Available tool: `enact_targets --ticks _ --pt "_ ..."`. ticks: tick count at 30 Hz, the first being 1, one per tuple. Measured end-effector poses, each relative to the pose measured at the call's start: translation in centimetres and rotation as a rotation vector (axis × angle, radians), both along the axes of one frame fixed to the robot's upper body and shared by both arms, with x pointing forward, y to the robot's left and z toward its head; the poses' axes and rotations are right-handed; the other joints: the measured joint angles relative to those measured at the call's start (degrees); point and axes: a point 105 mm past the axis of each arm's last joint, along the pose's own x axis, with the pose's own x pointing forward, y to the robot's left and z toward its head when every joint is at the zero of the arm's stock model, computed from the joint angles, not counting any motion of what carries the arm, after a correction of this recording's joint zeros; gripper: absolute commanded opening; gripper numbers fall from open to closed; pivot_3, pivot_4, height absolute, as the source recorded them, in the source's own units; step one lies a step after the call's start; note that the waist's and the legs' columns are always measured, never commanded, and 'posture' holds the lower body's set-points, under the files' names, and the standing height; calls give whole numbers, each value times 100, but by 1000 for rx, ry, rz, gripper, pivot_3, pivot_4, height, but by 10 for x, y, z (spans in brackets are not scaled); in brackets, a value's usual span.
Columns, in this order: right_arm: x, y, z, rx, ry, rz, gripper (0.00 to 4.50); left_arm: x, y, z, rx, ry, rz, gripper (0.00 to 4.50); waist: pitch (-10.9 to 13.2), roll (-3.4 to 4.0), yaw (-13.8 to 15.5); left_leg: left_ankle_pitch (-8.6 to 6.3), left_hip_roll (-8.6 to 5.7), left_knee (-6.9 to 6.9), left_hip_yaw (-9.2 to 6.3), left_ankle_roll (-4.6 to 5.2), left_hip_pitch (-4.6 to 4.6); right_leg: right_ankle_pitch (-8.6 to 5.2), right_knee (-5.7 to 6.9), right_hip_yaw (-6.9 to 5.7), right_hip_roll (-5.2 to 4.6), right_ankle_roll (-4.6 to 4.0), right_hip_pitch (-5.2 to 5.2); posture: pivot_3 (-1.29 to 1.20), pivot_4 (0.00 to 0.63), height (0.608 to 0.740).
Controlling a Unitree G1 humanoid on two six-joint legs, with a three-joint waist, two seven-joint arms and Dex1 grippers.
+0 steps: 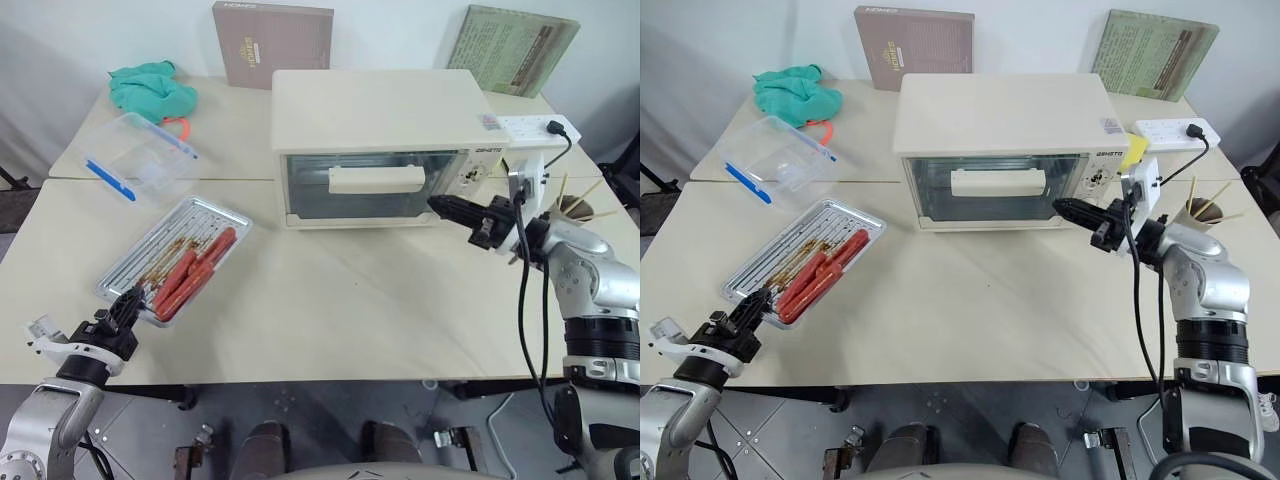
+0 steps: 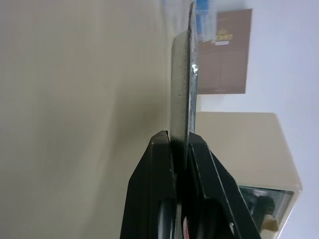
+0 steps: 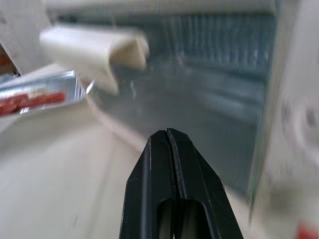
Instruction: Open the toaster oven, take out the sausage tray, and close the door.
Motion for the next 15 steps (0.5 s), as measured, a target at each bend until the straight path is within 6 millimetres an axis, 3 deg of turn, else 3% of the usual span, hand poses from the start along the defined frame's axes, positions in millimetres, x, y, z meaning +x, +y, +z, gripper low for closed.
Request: enact_targets --ticks 10,15 --pt "14 -1 8 8 -52 -53 16 -4 -4 2 26 -23 -58 0 0 0 -14 0 0 2 3 0 0 1 4 2 0 1 -2 0 150 740" --pt "-13 -19 -8 -157 8 26 16 -28 -27 -16 57 28 -183 0 0 0 -1 -24 0 -4 9 11 -3 1 -14 2 -1 2 -3 0 150 740"
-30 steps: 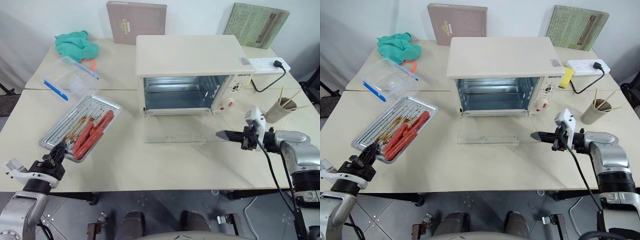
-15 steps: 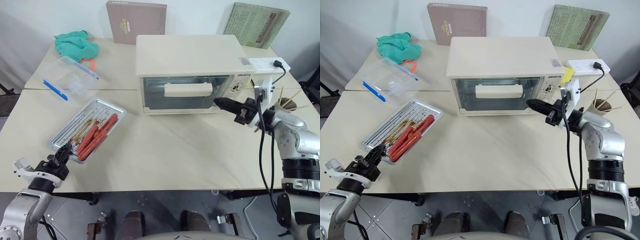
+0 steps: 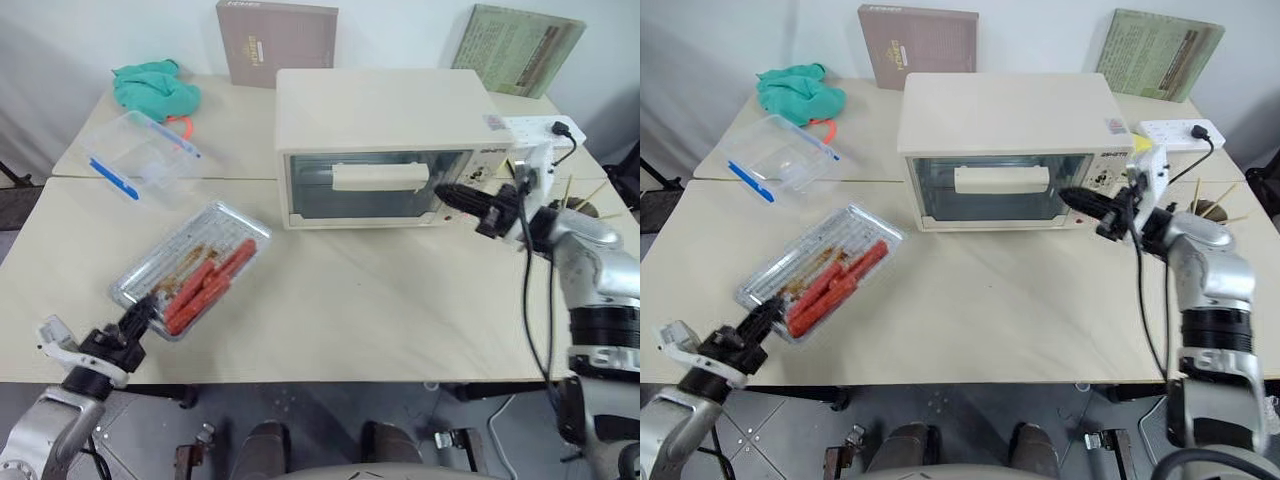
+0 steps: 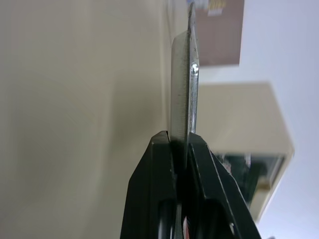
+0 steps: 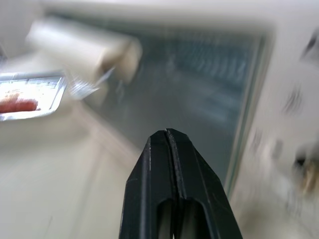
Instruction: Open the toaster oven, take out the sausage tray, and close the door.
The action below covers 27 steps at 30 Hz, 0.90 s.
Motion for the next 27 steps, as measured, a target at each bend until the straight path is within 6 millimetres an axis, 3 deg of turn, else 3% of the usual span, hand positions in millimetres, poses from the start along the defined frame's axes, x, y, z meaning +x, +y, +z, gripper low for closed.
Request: enact_targets --ticks 2,5,11,16,27 --pt "-11 -5 -9 -60 43 38 16 -9 -15 -2 20 1 -74 0 0 0 0 -4 1 0 7 1 -2 0 -15 0 1 0 0 0 150 740" --pt "-24 -7 -18 -150 82 95 16 -16 -24 12 90 -50 -173 0 0 1 -4 -4 11 4 10 -1 0 -1 -13 0 8 -1 -2 0 150 740" --pt "-36 -13 -22 -250 100 149 16 -27 -42 26 178 -76 -497 0 6 14 -12 -7 12 1 20 -3 6 -3 -18 11 8 -5 -5 0 150 740" --pt "-41 -6 -22 -286 105 185 16 23 -80 34 139 -101 -775 0 17 30 87 -4 8 10 16 0 0 -1 -1 10 6 -2 -5 0 150 740" --pt "-59 -21 -21 -324 123 121 16 83 -136 17 165 91 -971 0 16 27 8 -15 6 9 24 2 3 9 -3 1 4 18 -4 0 150 740"
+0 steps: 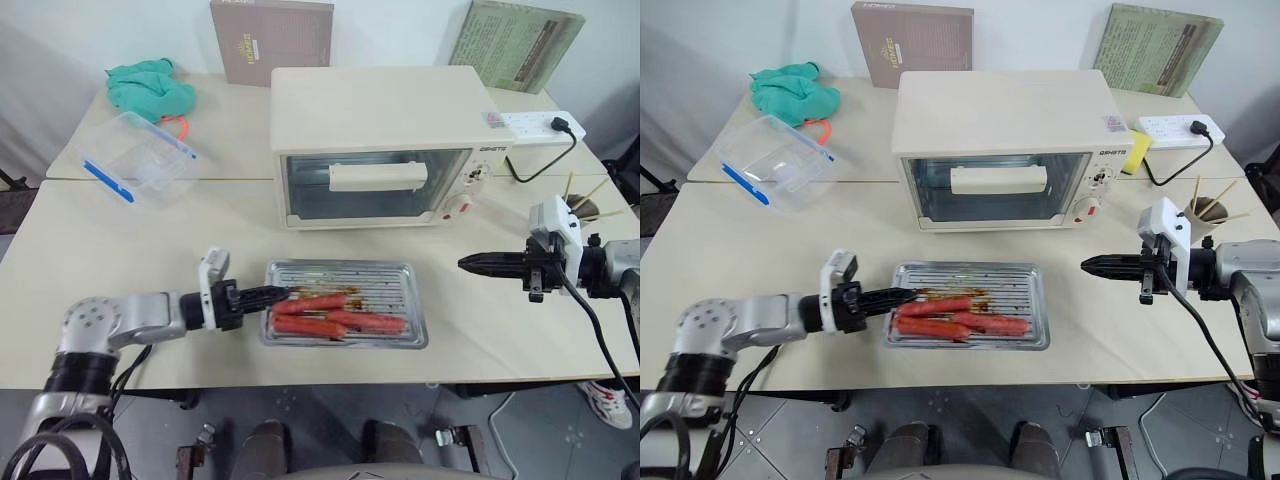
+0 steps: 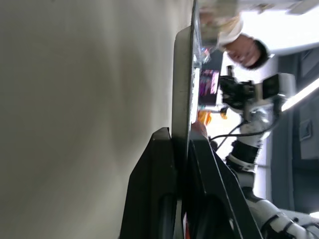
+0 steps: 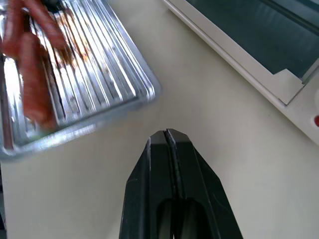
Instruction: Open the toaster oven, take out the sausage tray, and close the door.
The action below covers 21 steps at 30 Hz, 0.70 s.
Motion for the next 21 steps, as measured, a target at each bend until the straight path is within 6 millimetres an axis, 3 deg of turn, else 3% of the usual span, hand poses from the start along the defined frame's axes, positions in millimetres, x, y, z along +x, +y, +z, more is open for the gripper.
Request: enact_targets --ticks 9,20,21 --pt "-15 -6 -5 -5 23 -40 16 13 -18 -2 54 -34 -19 0 -1 2 172 6 -9 20 3 9 5 7 -4 10 -6 12 16 0 150 740" --pt "-13 -5 -3 -9 9 -63 16 26 -24 -4 39 -36 -3 0 -10 17 238 12 -14 29 3 15 9 13 -2 12 -9 19 25 0 150 740" --pt "-12 -4 -1 -9 0 -63 4 27 -25 -5 46 -33 -6 319 -14 24 247 12 -15 31 3 16 9 14 -2 12 -9 19 26 0 150 740"
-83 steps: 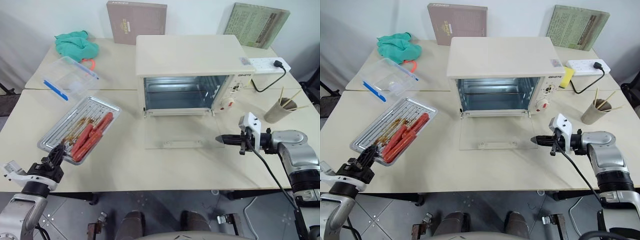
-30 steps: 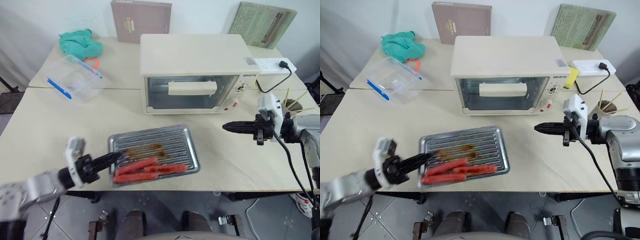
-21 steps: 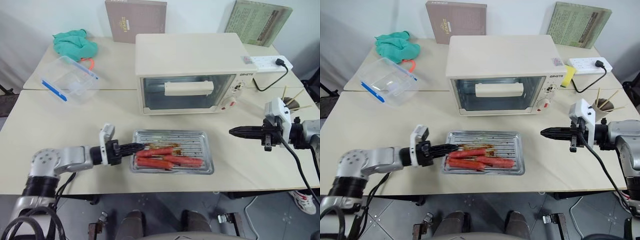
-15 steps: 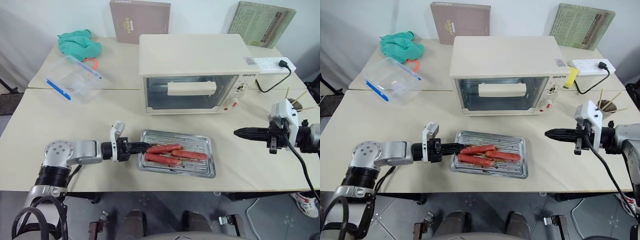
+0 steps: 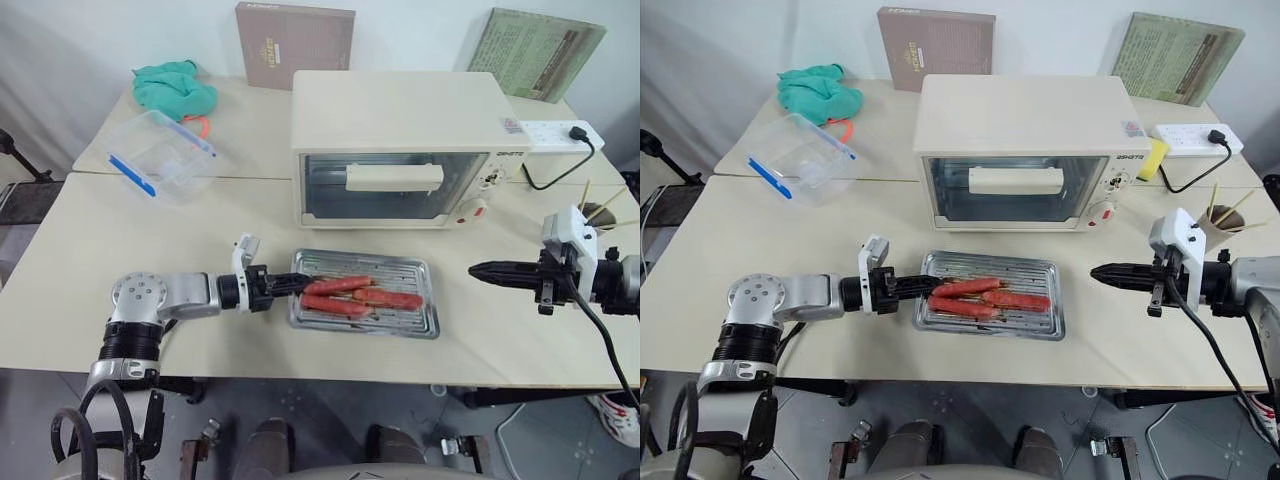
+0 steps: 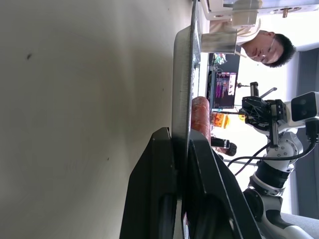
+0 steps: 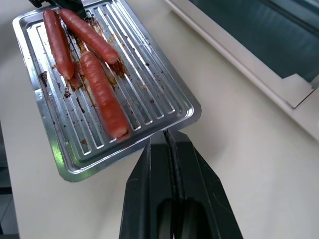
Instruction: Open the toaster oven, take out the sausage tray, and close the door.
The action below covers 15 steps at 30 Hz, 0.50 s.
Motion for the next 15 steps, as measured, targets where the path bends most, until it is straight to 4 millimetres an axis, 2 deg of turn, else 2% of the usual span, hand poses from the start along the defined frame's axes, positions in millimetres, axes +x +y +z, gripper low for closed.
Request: enact_targets --ticks 6,14,15 --pt "1 0 2 -2 -9 -4 0 1 2 -9 58 21 -11 2060 -4 6 -18 0 0 -7 2 0 1 2 -3 1 0 1 -1 0 150 740" --pt "3 0 3 -2 -15 -5 0 -2 2 2 -3 5 -45 4360 -5 6 -62 1 0 -9 2 1 5 3 -8 0 0 3 4 0 150 740" --pt "3 0 3 -2 -14 -5 0 -2 2 2 -5 4 -47 4436 -6 6 -62 1 0 -10 3 1 8 3 -8 1 0 3 6 0 150 740"
